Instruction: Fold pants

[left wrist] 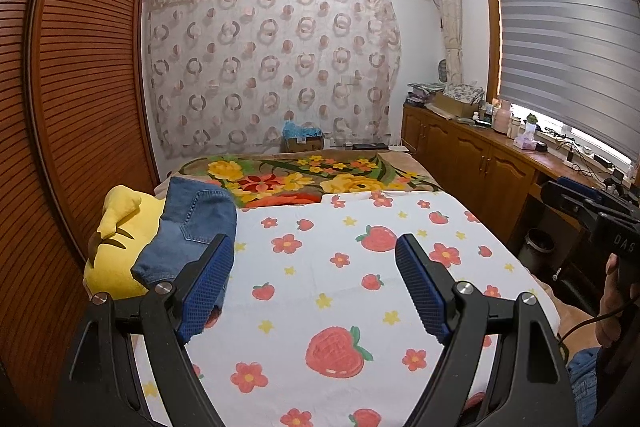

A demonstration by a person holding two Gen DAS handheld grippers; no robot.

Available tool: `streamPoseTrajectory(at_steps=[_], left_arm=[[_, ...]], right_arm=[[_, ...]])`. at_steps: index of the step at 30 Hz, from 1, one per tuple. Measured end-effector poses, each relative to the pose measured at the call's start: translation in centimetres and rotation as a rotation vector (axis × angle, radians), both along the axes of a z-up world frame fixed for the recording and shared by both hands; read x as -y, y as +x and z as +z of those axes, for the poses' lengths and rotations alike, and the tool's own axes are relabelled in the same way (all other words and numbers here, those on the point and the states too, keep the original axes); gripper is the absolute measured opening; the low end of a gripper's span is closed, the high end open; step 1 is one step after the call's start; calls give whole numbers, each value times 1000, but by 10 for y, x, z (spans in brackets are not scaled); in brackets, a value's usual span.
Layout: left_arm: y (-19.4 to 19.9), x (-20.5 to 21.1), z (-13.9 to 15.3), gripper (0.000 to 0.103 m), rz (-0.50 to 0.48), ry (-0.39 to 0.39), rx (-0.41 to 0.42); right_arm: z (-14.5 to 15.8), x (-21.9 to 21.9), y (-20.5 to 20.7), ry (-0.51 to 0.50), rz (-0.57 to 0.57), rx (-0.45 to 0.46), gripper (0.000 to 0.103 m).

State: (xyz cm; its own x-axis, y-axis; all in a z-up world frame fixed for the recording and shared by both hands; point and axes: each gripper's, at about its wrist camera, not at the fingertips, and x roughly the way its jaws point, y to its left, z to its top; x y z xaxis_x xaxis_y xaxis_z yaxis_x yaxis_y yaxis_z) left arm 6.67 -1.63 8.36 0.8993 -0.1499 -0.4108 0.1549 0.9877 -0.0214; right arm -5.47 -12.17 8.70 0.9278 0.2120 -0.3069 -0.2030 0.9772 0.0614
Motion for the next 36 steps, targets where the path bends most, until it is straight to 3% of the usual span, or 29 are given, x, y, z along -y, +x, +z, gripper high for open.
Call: streamPoseTrajectory(at_steps=[36], left_arm=[[1, -2, -3, 83, 2, -1, 0]], right_arm=[[-2, 5, 7, 3, 4, -8, 66]])
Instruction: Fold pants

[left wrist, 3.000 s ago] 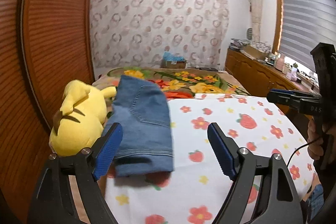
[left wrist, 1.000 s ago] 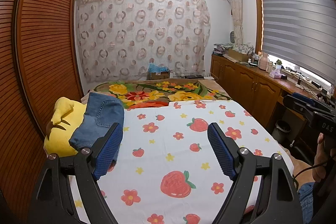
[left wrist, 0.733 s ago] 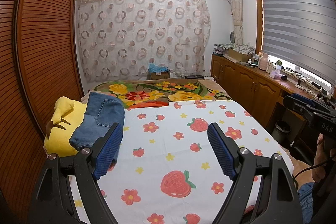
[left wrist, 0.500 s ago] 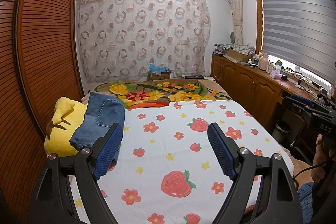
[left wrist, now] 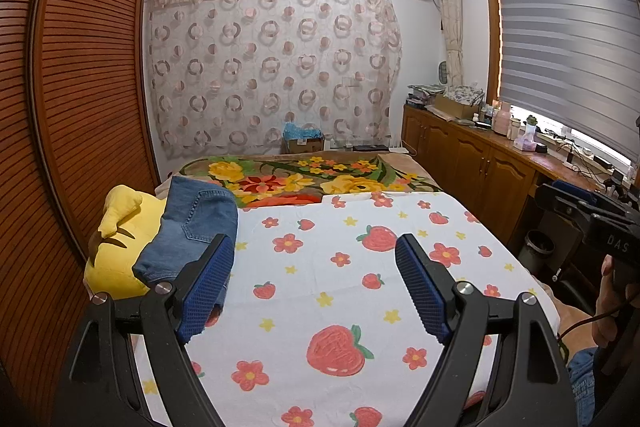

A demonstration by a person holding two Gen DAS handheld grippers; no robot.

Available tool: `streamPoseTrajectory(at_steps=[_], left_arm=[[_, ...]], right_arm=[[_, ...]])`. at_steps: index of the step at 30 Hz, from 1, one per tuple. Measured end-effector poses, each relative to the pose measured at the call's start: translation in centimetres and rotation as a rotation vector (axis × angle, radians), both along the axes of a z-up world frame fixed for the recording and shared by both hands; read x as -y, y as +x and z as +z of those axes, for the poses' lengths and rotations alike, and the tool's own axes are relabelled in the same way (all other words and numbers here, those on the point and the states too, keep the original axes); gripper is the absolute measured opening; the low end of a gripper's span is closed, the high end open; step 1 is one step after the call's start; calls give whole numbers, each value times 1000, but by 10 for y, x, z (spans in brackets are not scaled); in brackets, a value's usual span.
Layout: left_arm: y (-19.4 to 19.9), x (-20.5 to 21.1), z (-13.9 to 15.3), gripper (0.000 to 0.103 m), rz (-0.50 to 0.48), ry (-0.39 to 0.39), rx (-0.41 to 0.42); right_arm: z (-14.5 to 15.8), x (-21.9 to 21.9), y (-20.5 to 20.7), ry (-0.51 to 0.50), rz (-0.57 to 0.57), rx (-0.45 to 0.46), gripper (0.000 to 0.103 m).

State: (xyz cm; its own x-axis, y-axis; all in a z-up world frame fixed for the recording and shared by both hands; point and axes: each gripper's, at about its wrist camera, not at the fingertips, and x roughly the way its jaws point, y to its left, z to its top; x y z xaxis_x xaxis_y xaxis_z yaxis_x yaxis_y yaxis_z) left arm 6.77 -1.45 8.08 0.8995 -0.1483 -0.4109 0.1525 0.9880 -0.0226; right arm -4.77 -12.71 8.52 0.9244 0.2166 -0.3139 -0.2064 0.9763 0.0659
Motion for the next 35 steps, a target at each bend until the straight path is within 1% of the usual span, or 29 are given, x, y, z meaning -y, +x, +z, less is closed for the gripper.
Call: streamPoseTrajectory(at_steps=[35], left_arm=[[1, -2, 1, 83, -1, -3, -1]], right_arm=[[0, 5, -1, 1, -3, 3, 66]])
